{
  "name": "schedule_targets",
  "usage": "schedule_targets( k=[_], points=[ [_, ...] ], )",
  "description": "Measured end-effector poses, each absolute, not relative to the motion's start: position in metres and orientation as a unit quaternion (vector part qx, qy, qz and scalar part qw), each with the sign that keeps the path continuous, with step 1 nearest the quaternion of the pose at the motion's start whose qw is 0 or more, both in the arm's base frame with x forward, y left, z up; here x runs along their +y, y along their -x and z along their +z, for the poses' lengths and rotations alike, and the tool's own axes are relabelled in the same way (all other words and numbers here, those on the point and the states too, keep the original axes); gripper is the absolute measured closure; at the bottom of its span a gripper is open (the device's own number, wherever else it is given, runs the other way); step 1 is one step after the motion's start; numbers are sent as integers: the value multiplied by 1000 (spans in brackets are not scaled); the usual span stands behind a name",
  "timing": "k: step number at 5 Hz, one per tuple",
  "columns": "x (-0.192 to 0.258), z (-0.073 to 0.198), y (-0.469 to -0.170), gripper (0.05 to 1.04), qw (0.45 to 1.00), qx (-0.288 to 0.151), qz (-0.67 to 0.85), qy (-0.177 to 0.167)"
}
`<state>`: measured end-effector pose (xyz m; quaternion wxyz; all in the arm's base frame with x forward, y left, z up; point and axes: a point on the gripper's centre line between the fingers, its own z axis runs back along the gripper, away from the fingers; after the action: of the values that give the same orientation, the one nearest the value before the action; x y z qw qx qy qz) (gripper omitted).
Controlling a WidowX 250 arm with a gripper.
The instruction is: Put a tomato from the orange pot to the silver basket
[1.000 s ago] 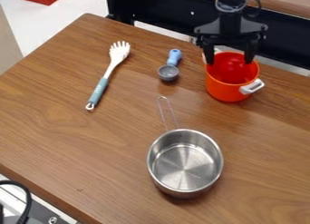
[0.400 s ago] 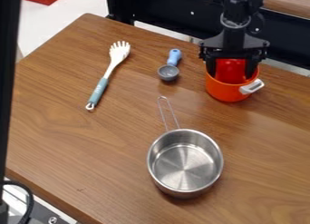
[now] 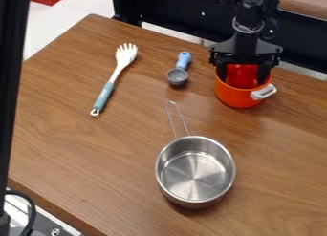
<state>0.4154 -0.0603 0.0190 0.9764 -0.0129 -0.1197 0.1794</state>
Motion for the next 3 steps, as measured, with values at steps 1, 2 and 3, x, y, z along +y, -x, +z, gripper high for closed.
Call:
schedule_targets(
  k=[1,2,3],
  points=[
    [-62,18,-419,90,974,-141,178,1],
    [-64,13,-416,100,973,-151,175,-14],
    [-63,15,-421,176,970,-163,180,-22]
  ],
)
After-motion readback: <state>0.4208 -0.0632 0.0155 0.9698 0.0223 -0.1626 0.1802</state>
